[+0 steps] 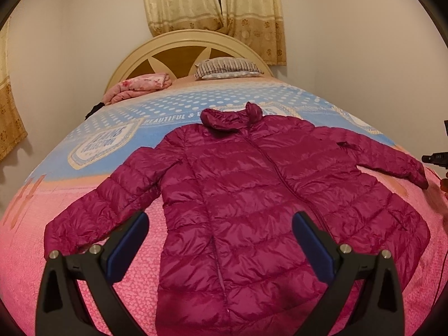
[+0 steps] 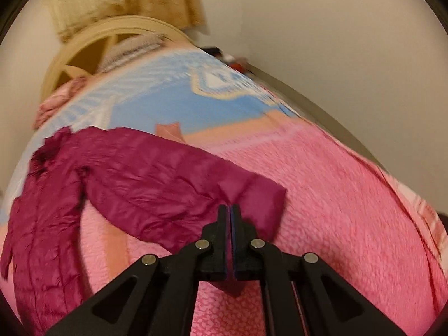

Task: Fold large clothes
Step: 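Grasp the jacket sleeve cuff with the right tool and lift it, then carry the held sleeve across the jacket body toward the left tool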

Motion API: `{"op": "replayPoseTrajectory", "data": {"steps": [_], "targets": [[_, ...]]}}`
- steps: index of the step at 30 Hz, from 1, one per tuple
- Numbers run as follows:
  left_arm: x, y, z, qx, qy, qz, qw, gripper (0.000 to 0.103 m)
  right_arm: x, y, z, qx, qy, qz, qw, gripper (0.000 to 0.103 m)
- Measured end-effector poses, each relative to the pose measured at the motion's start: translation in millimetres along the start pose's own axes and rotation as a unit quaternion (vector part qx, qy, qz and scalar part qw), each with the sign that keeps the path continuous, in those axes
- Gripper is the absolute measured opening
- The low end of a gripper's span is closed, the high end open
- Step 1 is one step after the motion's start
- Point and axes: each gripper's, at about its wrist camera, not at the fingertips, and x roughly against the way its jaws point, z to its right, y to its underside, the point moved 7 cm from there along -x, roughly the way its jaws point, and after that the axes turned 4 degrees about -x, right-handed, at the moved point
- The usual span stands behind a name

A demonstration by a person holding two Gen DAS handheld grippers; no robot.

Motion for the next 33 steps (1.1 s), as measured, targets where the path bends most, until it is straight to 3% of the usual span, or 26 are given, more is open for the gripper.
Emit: {"op": "replayPoseTrajectory", "data": {"steps": [4,6,8,11,17,18,19,20,21,23,25,26,28,30,33], "targets": [[4,-2,0,0.001,0.0,0.004,1.0,0.103,8,-2,-7,0.01,-0.042,0.019,0.999,0.002],[5,-2,0,0.002,0.001,0.003,1.0,0.103,14,-6,-6,0.027,-0.001,0.043,0.999,0.003],[5,-1,1,0.001,0.002,0.001,1.0,0.103,15,-8,3,0.008,0.029,0.037,0.999,0.003],[5,2,5,-0.003,0.005,-0.002,1.0,0.103,6,-4,12,-0.058,-0.04,-0.013,0.997,0.003],[4,3,11,-0.009,0.007,-0.004,0.9999,0.103,14,-2,2,0.015,-0.021,0.018,0.999,0.004],[4,3,12,-0.008,0.007,-0.005,0.9999,0.103,18,-4,-2,0.028,-0.035,0.03,0.999,0.019],[4,3,12,-0.009,0.007,-0.005,0.9999,0.103,20,-5,-6,0.028,-0.064,0.037,0.997,0.079],[4,3,12,-0.008,0.006,-0.005,0.9999,0.103,22,-8,-4,0.005,-0.084,0.044,0.995,0.101],[5,3,12,-0.008,0.006,-0.004,0.9999,0.103,21,-10,-2,-0.01,-0.102,0.045,0.994,0.102],[6,3,12,-0.007,0.007,-0.003,1.0,0.103,16,-11,7,-0.039,-0.073,0.044,0.996,0.102],[7,2,11,-0.008,0.005,-0.001,1.0,0.103,9,-9,11,-0.053,-0.076,0.033,0.995,0.102],[7,2,10,-0.008,0.005,-0.001,1.0,0.103,4,-7,17,-0.067,-0.063,0.025,0.995,0.102],[6,2,10,-0.007,0.005,-0.004,1.0,0.103,-11,1,22,-0.096,-0.076,-0.015,0.992,0.102],[5,2,9,-0.006,0.003,-0.005,1.0,0.103,-19,5,23,-0.112,-0.081,-0.026,0.99,0.102],[4,3,9,-0.008,0.004,-0.009,0.9999,0.103,-40,17,26,-0.108,-0.031,-0.067,0.991,0.102]]}}
